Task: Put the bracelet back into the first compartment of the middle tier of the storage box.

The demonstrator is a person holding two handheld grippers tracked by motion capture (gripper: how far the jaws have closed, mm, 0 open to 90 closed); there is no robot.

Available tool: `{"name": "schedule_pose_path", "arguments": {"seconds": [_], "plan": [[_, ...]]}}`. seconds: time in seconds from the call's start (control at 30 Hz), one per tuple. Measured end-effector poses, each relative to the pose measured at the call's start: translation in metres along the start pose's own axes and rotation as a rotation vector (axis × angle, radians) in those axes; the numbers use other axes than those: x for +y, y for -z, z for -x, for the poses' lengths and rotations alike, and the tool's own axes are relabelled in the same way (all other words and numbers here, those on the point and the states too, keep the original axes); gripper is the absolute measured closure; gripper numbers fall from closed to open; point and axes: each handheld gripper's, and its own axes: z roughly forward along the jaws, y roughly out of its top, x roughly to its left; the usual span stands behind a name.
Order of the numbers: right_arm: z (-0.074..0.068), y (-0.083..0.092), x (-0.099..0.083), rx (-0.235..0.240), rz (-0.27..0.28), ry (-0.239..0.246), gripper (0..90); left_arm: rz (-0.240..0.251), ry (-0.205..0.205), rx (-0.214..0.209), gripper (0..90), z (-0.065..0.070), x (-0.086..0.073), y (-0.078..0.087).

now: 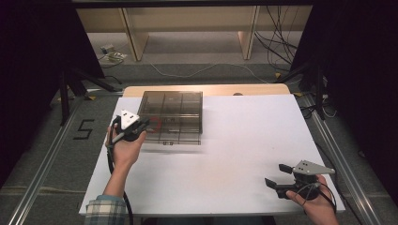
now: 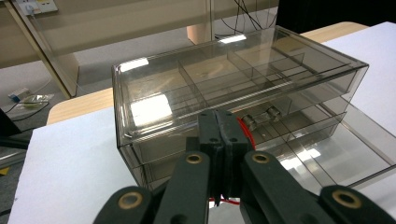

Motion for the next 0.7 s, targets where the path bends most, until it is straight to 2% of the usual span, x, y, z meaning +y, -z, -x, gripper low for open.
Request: {"name": "schedule_pose_path", "arguments": {"seconds": [0.33, 0.7], "plan": [[0.0, 0.0, 0.0, 0.0, 0.0, 0.0, 18.7, -0.037, -0.032, 0.01, 89.7, -0.0015, -0.0061, -0.0051], [0.0, -0.0002, 0.0, 0.0, 0.0, 0.0, 18.7, -0.058, -0.034, 0.006, 89.6, -0.0022, -0.0091, -0.0077]]}}
